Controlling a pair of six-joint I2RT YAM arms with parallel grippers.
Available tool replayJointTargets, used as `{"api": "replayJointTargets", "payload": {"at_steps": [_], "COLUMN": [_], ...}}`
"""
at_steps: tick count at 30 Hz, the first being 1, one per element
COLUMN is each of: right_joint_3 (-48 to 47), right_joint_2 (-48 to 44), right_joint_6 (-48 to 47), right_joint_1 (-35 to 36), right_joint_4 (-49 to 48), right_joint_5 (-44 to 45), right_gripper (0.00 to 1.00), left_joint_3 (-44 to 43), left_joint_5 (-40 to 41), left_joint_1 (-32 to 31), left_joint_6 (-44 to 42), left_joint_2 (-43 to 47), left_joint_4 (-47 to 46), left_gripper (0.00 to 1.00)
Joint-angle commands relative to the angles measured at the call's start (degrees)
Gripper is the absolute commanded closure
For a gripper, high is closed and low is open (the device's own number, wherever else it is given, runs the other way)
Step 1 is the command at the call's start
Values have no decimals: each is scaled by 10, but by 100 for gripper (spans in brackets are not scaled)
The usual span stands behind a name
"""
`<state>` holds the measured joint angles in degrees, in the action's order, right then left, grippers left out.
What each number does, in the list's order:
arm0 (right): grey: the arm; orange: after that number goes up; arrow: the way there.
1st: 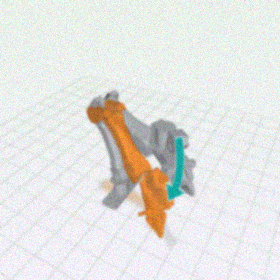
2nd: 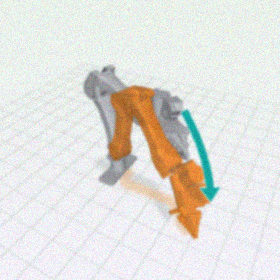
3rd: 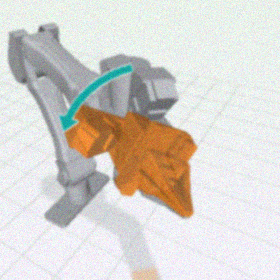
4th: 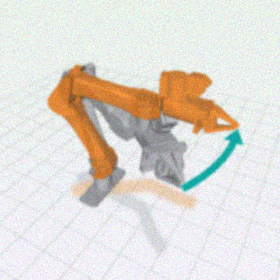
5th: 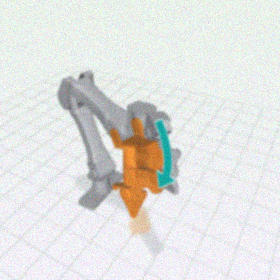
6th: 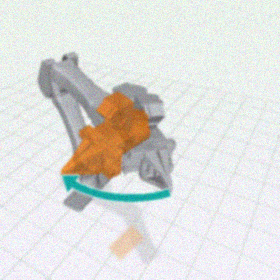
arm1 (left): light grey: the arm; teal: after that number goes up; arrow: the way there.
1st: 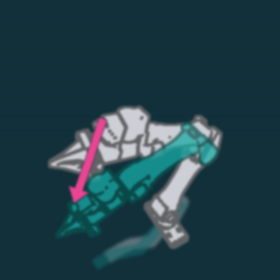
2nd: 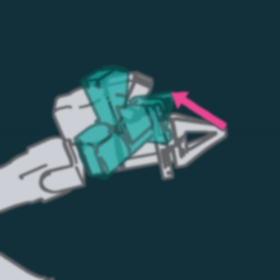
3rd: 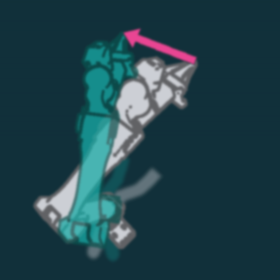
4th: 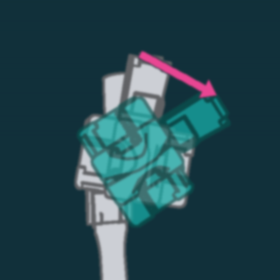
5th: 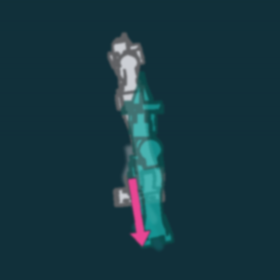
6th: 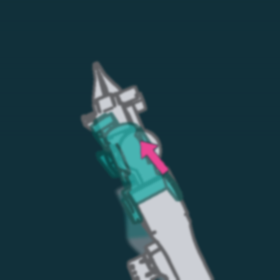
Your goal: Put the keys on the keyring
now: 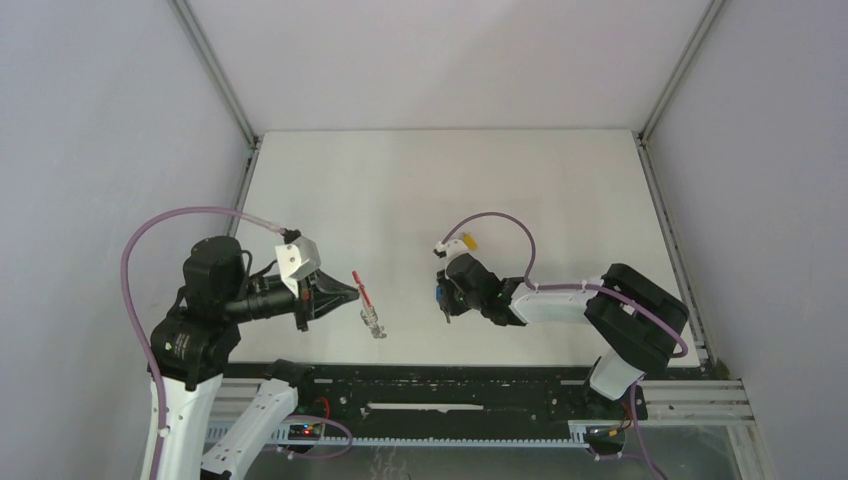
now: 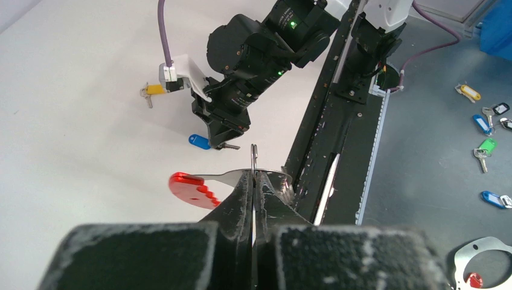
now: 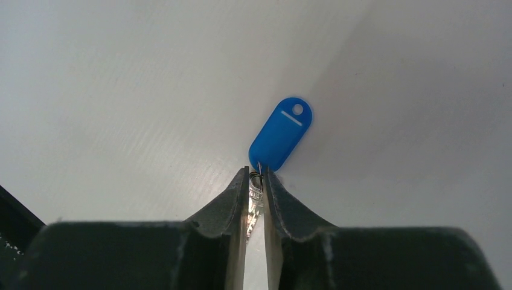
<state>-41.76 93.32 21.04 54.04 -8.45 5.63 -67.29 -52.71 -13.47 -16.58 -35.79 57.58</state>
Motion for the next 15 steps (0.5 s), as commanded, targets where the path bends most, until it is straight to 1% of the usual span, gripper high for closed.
{"api": "replayJointTargets", "payload": {"at_steps": [1, 4, 5, 11, 13, 15], "right_joint_3": [1, 1, 1, 1, 1, 1], "right_joint_2": [-8, -8, -9, -33, -58, -105], "right_joint_6": [-4, 0, 0, -25, -40, -54], "right_joint_1": [-6, -10, -12, -10, -5, 0], "right_joint_4": [-15, -13, -12, -9, 0, 14], "right_joint_5": [2, 5, 4, -7, -13, -34], "right_gripper": [82, 98, 100, 100, 100, 100], "left_joint_3": [-18, -18, -18, -14, -9, -5], "left_joint_5": [-3, -3, -3, -5, -2, -1], "left_joint_1": [4, 4, 4, 4, 4, 4], "left_joint_6": [1, 1, 1, 1, 1, 1], "left_joint_2": [-2, -1, 0, -1, 1, 2], "left_joint_4": [-8, -7, -6, -5, -5, -5], "left_gripper": [100, 100, 100, 100, 100, 100]}}
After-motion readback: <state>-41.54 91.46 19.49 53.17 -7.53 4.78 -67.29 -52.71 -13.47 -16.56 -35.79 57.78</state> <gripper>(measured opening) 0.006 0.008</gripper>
